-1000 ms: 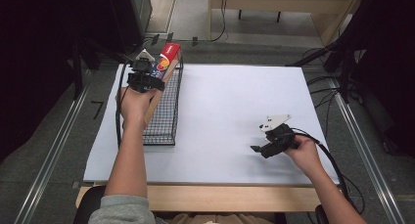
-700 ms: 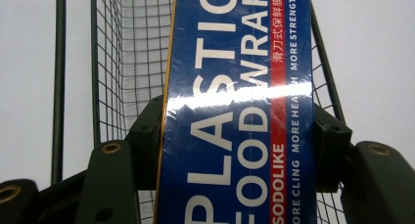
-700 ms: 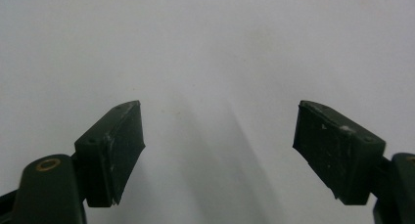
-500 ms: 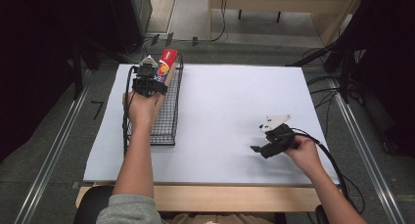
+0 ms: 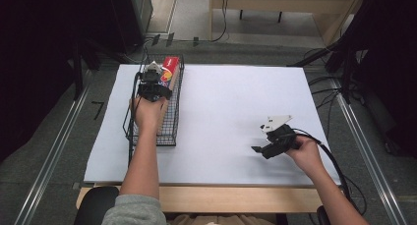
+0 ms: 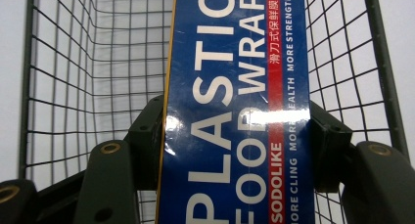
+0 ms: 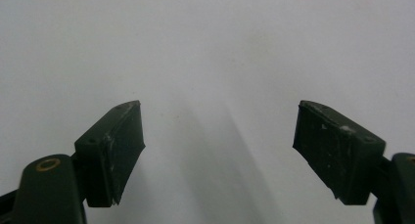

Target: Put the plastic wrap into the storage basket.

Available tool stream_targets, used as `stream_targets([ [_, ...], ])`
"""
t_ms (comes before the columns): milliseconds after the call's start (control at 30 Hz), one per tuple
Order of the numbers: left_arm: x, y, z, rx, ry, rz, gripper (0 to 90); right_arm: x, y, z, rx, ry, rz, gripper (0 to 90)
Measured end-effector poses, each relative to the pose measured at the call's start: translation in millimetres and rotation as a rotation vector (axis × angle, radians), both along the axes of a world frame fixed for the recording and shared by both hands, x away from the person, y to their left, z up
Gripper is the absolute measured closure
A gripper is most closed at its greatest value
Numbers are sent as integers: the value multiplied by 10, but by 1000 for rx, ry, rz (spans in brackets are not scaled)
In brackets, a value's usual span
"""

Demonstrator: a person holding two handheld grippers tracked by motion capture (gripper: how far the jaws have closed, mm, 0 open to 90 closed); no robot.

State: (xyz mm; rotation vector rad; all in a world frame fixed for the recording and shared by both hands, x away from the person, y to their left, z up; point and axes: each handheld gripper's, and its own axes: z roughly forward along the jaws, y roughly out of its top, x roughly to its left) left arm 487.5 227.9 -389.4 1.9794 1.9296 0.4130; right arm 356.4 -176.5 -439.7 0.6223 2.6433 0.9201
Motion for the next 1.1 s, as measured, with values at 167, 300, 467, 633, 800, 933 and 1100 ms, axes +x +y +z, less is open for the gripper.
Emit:
stream_targets([
  [167, 13, -23, -73, 3, 21, -6, 388, 5, -5, 5, 3, -6, -2, 199],
  [300, 12, -50, -105, 4, 11, -6, 388, 13, -3, 3, 5, -13, -5, 199],
  [467, 15, -73, -158, 1, 25, -11, 390, 15, 1, 1, 1, -16, 3, 199],
  [633, 9, -85, -199, 6, 44, -24, 388, 17, 3, 1, 0, -17, 5, 199],
  [800, 10, -97, -187, -1, 44, -36, 380, 16, 7, -2, 1, -19, 4, 199],
  [933, 5, -90, -161, -14, 44, -38, 370, 17, 9, -3, 2, -19, 3, 199],
  [1100, -69, -90, -23, -19, 23, -74, 317, 14, 6, -5, -4, -20, 7, 199],
])
